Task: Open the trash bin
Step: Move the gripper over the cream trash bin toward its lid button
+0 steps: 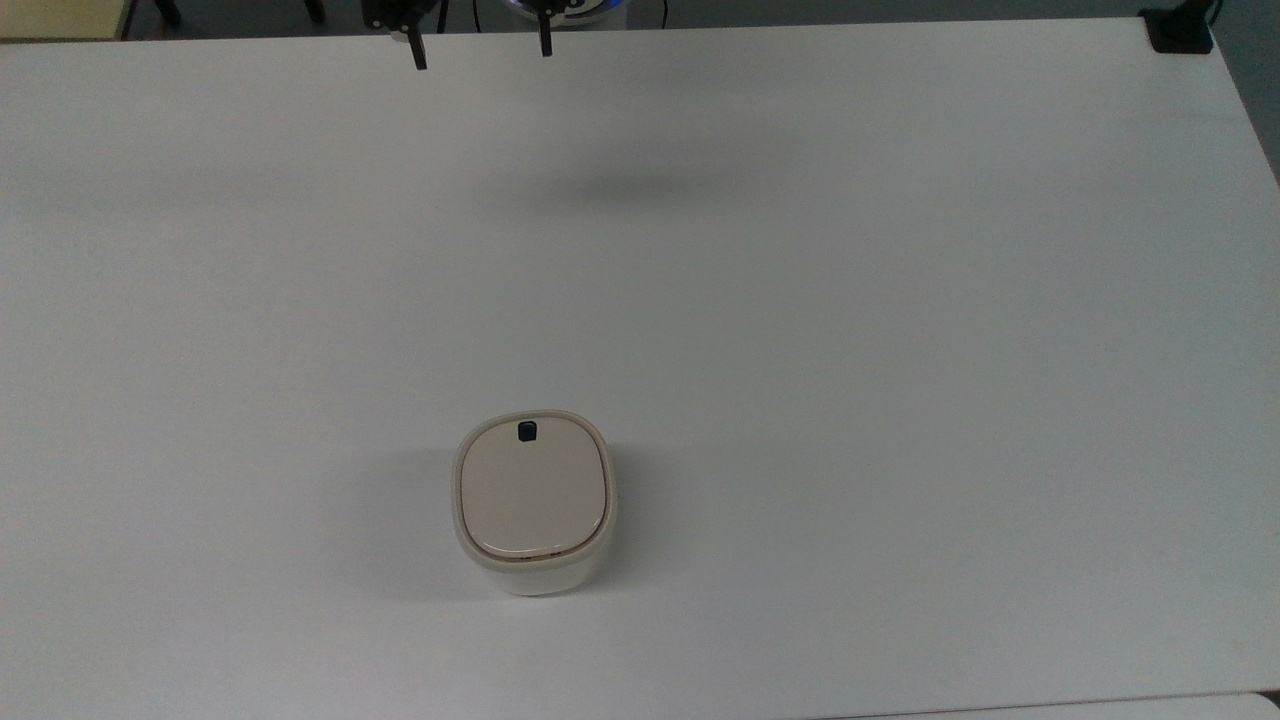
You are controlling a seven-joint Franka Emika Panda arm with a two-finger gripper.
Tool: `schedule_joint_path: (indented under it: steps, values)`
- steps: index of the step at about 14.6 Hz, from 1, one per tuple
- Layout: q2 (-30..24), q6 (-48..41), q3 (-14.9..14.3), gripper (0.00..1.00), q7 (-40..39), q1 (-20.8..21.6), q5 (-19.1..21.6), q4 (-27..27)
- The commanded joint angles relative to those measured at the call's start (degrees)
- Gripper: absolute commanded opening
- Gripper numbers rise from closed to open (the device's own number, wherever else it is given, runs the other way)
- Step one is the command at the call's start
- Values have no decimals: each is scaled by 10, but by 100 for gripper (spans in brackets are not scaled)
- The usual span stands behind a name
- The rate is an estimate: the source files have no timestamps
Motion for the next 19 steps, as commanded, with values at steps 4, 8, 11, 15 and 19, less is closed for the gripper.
schedule_joint_path:
  steps: [4,8,11,15,19]
  values:
    - [18,46,-3,52,4,-1,10,1]
    - [72,198,-3,1,165,4,5,1]
    - [107,284,-3,0,242,4,7,0]
    - [154,429,-3,0,339,11,4,-8]
    - [203,522,-6,0,382,12,6,-8]
